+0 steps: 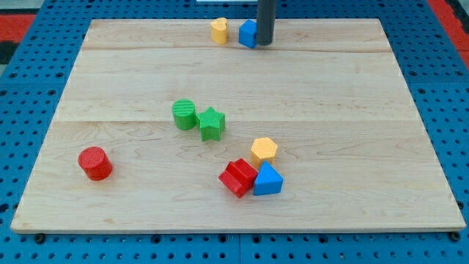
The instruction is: Push the blue cube into yellow heart to the right
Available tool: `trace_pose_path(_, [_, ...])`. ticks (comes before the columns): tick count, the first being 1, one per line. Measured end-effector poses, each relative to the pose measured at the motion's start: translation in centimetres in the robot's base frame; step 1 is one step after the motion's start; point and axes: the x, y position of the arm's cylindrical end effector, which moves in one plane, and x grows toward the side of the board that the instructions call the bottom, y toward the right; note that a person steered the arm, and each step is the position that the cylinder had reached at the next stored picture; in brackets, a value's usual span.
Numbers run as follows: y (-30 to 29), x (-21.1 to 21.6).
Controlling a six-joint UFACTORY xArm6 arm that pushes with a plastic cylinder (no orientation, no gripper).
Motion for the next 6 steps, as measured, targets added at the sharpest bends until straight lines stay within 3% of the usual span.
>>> trace_pose_path(2, [2.0, -3.4])
trace_pose_path(6, [-2.8, -2.3])
